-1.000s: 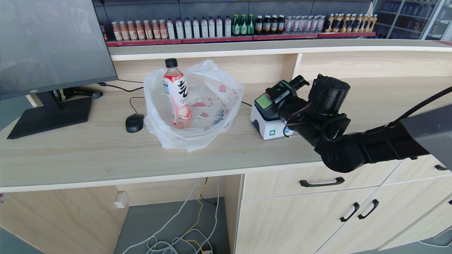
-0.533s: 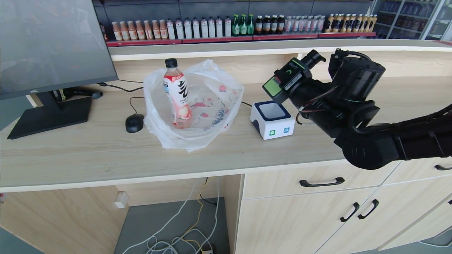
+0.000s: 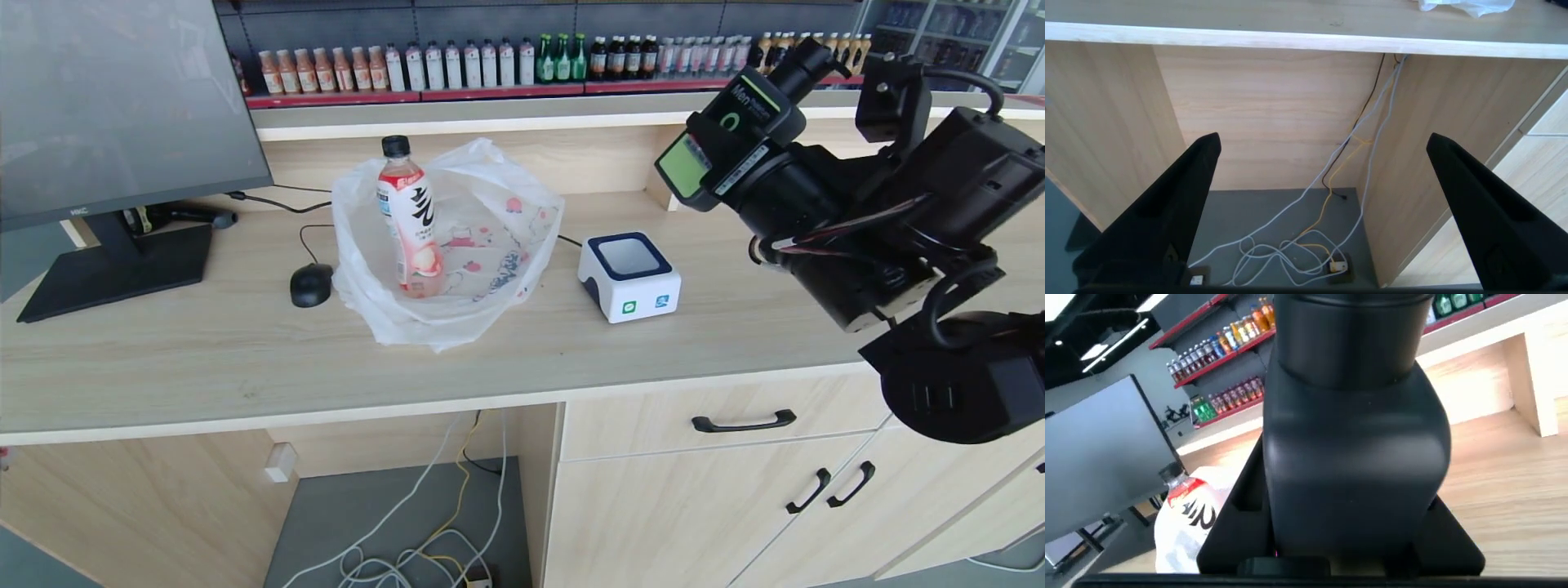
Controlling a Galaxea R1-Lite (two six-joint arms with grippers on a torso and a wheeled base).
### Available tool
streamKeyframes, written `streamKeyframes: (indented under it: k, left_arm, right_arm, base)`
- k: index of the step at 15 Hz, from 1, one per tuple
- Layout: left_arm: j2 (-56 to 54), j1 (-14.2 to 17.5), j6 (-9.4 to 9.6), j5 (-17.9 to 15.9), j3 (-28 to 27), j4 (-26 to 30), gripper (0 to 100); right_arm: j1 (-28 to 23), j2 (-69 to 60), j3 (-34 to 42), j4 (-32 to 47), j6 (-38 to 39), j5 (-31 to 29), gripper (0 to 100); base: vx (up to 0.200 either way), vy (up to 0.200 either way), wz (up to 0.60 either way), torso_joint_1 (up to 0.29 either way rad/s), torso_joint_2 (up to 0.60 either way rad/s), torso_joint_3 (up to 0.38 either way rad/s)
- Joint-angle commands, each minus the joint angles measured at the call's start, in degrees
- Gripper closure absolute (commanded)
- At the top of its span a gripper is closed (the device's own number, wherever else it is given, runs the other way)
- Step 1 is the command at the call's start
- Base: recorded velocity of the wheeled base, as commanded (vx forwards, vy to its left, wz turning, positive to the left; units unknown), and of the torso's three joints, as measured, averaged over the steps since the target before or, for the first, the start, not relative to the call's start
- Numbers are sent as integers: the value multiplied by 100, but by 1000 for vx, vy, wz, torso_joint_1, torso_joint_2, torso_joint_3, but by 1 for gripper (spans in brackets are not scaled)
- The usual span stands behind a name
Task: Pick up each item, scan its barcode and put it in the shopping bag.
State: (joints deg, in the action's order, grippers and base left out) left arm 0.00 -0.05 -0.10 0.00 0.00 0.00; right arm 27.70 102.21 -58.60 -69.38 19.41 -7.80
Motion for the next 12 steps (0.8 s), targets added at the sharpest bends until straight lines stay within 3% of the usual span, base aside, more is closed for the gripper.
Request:
streamKeyframes:
  k: [1, 7, 12]
  left_arm:
    - [0, -4, 1, 0, 0, 0, 0]
    - [0, 5, -8, 0, 0, 0, 0]
    - [0, -4, 1, 0, 0, 0, 0]
  right_arm:
    - [16, -113, 323, -313, -394, 24, 100]
    - [289, 45, 771, -1579, -1870, 684, 100]
    - [359, 405, 674, -1720, -1985, 692, 100]
  base:
    - [0, 0, 0, 0, 0, 0]
    - [0, 0, 0, 0, 0, 0]
    - [0, 0, 0, 0, 0, 0]
